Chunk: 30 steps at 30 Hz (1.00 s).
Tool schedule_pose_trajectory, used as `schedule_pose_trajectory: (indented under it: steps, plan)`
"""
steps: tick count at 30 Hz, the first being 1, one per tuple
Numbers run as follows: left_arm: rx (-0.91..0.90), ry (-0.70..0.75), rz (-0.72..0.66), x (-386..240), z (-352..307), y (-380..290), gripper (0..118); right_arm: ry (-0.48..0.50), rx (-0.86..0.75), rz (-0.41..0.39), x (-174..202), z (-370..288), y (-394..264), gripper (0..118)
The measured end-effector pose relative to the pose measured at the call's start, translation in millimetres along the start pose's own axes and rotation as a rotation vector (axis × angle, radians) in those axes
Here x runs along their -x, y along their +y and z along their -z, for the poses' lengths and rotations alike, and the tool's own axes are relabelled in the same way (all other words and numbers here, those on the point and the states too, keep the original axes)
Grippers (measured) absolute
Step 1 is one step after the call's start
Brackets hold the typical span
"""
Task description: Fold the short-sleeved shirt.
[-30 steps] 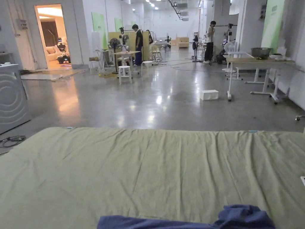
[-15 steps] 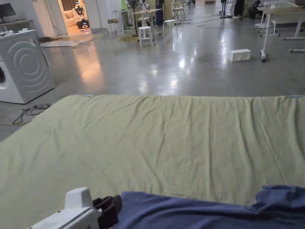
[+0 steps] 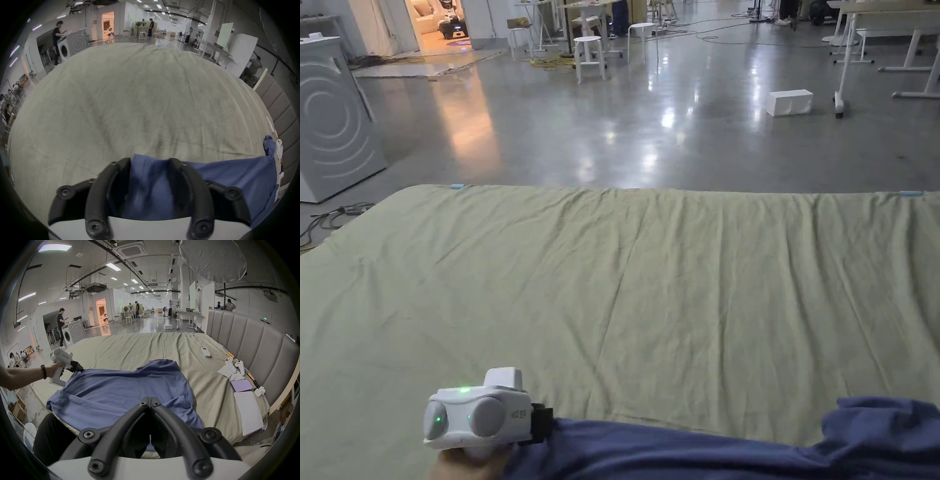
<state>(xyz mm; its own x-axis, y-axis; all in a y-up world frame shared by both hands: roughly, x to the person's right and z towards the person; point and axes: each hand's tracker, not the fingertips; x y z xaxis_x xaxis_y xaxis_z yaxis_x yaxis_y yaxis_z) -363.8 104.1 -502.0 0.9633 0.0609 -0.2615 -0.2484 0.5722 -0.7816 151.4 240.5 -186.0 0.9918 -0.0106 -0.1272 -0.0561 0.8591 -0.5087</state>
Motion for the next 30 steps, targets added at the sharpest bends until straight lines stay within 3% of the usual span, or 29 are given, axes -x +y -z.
schedule_pose_trajectory:
  steps: [1,4,6,8,9,10,11,13,14,20,27,29,30]
  plan:
    - [-0.002,-0.025,0.078,-8.3,-1.9,-0.8,9,0.001,0.002,0.011,-2.7,2.0,-1.6,0]
    - [0.067,0.048,0.220,-32.2,8.8,-5.8,9,0.027,0.032,0.051,-13.5,18.5,-3.3,0]
    - [0.109,0.029,0.103,-29.4,17.0,0.7,9,-0.013,-0.019,-0.030,-21.1,32.5,9.4,0]
    - [0.127,0.008,0.090,-21.4,22.4,6.9,9,-0.023,-0.066,-0.061,-39.1,54.7,29.0,0]
    - [0.135,0.002,0.121,-21.9,22.5,7.2,9,0.001,-0.068,-0.055,-50.2,72.7,42.2,0]
    - [0.140,-0.004,0.148,-22.2,22.5,7.2,9,0.033,-0.012,0.016,-61.3,93.3,47.4,3]
    - [0.141,-0.007,0.149,-21.4,23.0,7.5,9,0.058,0.003,0.043,-73.1,116.9,58.5,18]
    - [0.144,-0.012,0.143,-19.9,23.2,8.7,9,0.089,-0.030,0.020,-94.7,163.9,69.9,71]
    - [0.147,-0.015,0.135,-19.6,23.0,9.1,9,0.081,-0.040,-0.022,-102.5,187.3,75.5,74]
    - [0.174,-0.041,0.166,-22.1,15.1,11.4,9,-0.001,0.270,-0.110,-136.3,316.5,85.4,73]
    - [0.170,-0.046,0.130,-22.5,12.3,9.4,9,0.024,0.362,-0.049,-135.3,374.9,66.1,71]
    - [0.167,-0.043,0.155,-22.9,13.2,10.3,9,0.068,0.368,-0.048,-132.8,375.6,64.9,23]
    - [0.164,-0.041,0.157,-23.8,11.8,9.3,9,0.074,0.366,-0.066,-129.5,375.1,63.9,6]
